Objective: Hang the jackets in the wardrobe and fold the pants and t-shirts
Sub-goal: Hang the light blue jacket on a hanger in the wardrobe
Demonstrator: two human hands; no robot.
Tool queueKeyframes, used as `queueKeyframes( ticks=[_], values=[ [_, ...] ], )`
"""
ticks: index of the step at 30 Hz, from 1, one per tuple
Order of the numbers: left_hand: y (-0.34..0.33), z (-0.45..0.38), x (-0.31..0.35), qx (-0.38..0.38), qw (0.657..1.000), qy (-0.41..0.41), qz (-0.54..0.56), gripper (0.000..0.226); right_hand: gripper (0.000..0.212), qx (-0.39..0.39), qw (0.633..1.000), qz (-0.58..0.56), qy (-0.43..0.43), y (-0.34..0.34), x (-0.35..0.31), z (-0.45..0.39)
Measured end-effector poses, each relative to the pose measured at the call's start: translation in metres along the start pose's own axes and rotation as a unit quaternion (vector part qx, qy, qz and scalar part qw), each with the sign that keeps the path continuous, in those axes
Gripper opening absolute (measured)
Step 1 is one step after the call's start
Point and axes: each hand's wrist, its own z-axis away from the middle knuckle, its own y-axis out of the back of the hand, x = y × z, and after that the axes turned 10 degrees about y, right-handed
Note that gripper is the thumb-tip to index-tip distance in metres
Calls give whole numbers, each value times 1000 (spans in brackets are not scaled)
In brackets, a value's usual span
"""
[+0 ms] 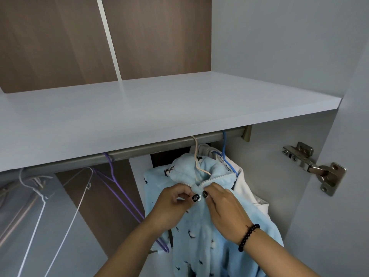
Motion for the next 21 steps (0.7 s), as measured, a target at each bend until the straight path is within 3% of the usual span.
queueKeyframes(
  ticks=[4, 8, 15, 21],
  values=[
    [-4, 3, -10, 12, 999, -38, 19, 8, 29, 41, 994, -81, -55, -1, -1, -2],
    [-11, 6, -18, 35, 997, -47, 51, 10, 31, 92, 963, -199, -157, -1, 0, 2],
    [-28, 14, -37, 80, 991, -50, 98, 8, 44, 118, 922, -275, -247, -20, 0, 18],
    [-42, 17, -48, 135, 979, 83, 130, 15, 37, 69, 920, -263, -284, -40, 10, 39]
  ],
)
